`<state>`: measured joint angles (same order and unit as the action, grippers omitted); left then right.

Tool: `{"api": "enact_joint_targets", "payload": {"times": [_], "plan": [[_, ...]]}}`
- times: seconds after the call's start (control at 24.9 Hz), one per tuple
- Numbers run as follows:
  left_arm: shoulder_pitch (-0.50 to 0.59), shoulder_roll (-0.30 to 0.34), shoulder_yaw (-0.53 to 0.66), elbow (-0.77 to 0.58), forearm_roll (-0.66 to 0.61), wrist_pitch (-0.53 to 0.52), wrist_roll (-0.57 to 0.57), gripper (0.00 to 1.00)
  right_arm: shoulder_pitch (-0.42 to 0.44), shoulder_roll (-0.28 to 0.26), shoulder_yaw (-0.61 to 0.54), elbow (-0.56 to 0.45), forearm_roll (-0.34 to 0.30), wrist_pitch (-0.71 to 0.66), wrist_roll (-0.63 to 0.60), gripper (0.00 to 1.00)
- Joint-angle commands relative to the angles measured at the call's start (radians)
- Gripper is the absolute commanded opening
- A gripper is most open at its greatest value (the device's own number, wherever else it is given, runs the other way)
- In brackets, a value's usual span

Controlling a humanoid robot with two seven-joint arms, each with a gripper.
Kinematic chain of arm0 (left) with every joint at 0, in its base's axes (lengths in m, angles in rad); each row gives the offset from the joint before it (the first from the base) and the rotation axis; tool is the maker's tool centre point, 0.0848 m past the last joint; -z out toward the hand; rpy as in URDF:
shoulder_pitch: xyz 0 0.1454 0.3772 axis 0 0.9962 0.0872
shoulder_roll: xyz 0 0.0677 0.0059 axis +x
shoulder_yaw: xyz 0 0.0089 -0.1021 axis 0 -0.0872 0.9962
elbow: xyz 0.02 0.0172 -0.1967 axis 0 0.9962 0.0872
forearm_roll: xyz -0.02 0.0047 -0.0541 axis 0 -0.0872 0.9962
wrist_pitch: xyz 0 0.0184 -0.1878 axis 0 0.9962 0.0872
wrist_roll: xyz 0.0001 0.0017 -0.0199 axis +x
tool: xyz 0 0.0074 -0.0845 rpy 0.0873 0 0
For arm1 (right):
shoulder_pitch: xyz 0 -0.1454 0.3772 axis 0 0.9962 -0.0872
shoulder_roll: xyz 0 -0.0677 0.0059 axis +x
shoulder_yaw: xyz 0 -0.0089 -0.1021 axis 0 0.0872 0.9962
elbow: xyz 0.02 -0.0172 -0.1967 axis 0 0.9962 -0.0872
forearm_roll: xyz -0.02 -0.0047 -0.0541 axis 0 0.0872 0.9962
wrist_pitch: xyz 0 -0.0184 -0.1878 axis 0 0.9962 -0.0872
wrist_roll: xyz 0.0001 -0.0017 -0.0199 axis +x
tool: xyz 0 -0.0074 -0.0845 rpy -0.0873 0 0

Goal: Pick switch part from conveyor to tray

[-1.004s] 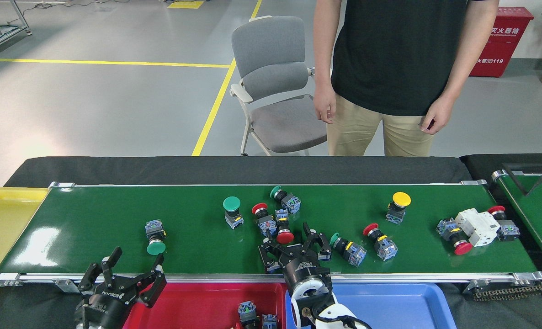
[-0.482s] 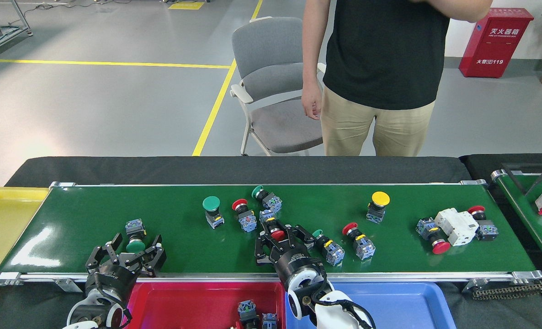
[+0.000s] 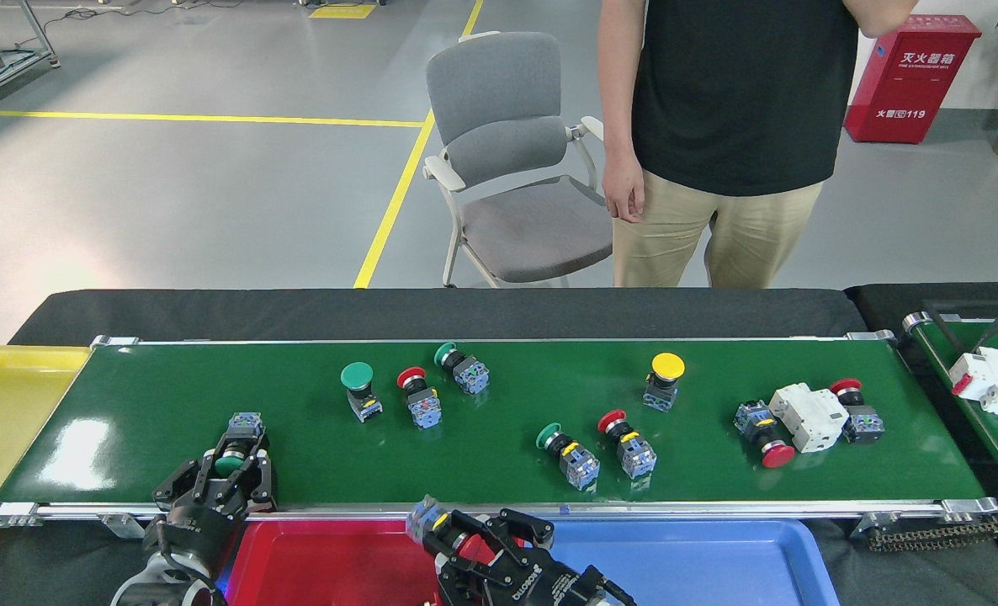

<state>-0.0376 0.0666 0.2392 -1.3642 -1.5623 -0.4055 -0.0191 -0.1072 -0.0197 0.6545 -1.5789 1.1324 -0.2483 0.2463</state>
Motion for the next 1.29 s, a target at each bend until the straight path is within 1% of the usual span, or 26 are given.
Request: {"api": "enact_joint_targets", "payload": {"times": [0.0, 0.08, 0.12, 0.2, 0.24, 0.28, 0.32, 0.36, 0.44, 0.52, 0.64, 0.68, 0.72, 0.8, 0.84, 0.92, 1.0, 1.04, 1.12, 1.16, 1.25], "plan": [[0.045, 0.004, -0.001, -0.098, 0.027, -0.101, 0.011, 0.07, -0.016, 0.014, -0.006, -0.016, -0.003, -0.011, 0.014, 0.98], [0.166, 0.005, 0.002, -0.228, 0.051, -0.265, 0.01, 0.11, -0.019, 0.014, -0.039, -0.043, -0.002, 0.006, 0.008, 0.97], [0.229, 0.005, 0.008, -0.289, 0.057, -0.363, 0.01, 0.2, -0.017, 0.009, -0.098, -0.069, 0.0, 0.023, 0.007, 0.96], [0.314, 0.001, 0.019, -0.365, 0.06, -0.38, 0.01, 0.51, -0.006, 0.009, -0.207, -0.095, 0.001, 0.032, -0.006, 0.95], [0.349, -0.007, 0.02, -0.394, 0.062, -0.38, 0.01, 0.82, -0.006, 0.009, -0.26, -0.096, 0.001, 0.035, -0.038, 0.94], [0.364, -0.013, 0.025, -0.406, 0.064, -0.38, 0.011, 1.0, -0.006, 0.01, -0.299, -0.096, 0.001, 0.041, -0.076, 0.94], [0.377, -0.025, 0.026, -0.411, 0.074, -0.38, 0.013, 1.0, -0.003, 0.009, -0.349, -0.095, 0.009, 0.044, -0.125, 0.93], [0.38, -0.027, 0.025, -0.409, 0.096, -0.38, 0.011, 1.0, 0.012, 0.009, -0.398, -0.093, 0.018, 0.055, -0.157, 0.89], [0.377, -0.025, 0.026, -0.408, 0.11, -0.38, 0.011, 1.0, 0.07, 0.009, -0.473, -0.096, 0.046, 0.119, -0.176, 0.89], [0.375, -0.028, 0.032, -0.409, 0.11, -0.38, 0.011, 1.0, 0.119, 0.007, -0.518, -0.093, 0.066, 0.173, -0.185, 0.9], [0.367, -0.051, 0.134, -0.409, 0.113, -0.38, 0.013, 1.0, 0.208, 0.0, -0.565, -0.105, 0.092, 0.224, -0.225, 0.92], [0.346, -0.073, 0.17, -0.403, 0.111, -0.361, 0.013, 1.0, 0.228, -0.006, -0.572, -0.115, 0.093, 0.225, -0.24, 0.92], [0.309, -0.088, 0.198, -0.386, 0.107, -0.262, 0.013, 1.0, 0.245, -0.011, -0.575, -0.125, 0.093, 0.225, -0.252, 0.93], [0.262, -0.076, 0.213, -0.328, 0.107, -0.159, 0.013, 1.0, 0.27, -0.009, -0.575, -0.133, 0.099, 0.225, -0.256, 0.93], [0.245, -0.056, 0.223, -0.299, 0.107, -0.151, 0.013, 1.0, 0.268, -0.003, -0.575, -0.133, 0.101, 0.227, -0.256, 0.93], [0.232, -0.015, 0.229, -0.277, 0.108, -0.148, 0.013, 1.0, 0.244, 0.003, -0.567, -0.132, 0.122, 0.251, -0.245, 0.93], [0.222, -0.002, 0.224, -0.271, 0.105, -0.147, 0.013, 1.0, 0.184, 0.04, -0.524, -0.115, 0.161, 0.285, -0.229, 0.93], [0.211, -0.002, 0.219, -0.26, 0.105, -0.147, 0.011, 1.0, 0.146, 0.064, -0.483, -0.082, 0.185, 0.305, -0.205, 0.93], [0.168, -0.001, 0.216, -0.22, 0.102, -0.145, 0.01, 1.0, 0.054, 0.093, -0.411, 0.0, 0.21, 0.353, -0.159, 0.93], [0.137, 0.001, 0.216, -0.197, 0.1, -0.144, 0.008, 1.0, 0.017, 0.107, -0.381, 0.037, 0.21, 0.374, -0.151, 0.93], [0.045, 0.002, 0.196, -0.118, 0.054, -0.144, 0.007, 1.0, -0.085, 0.139, -0.317, 0.155, 0.211, 0.435, -0.144, 0.93]]}}
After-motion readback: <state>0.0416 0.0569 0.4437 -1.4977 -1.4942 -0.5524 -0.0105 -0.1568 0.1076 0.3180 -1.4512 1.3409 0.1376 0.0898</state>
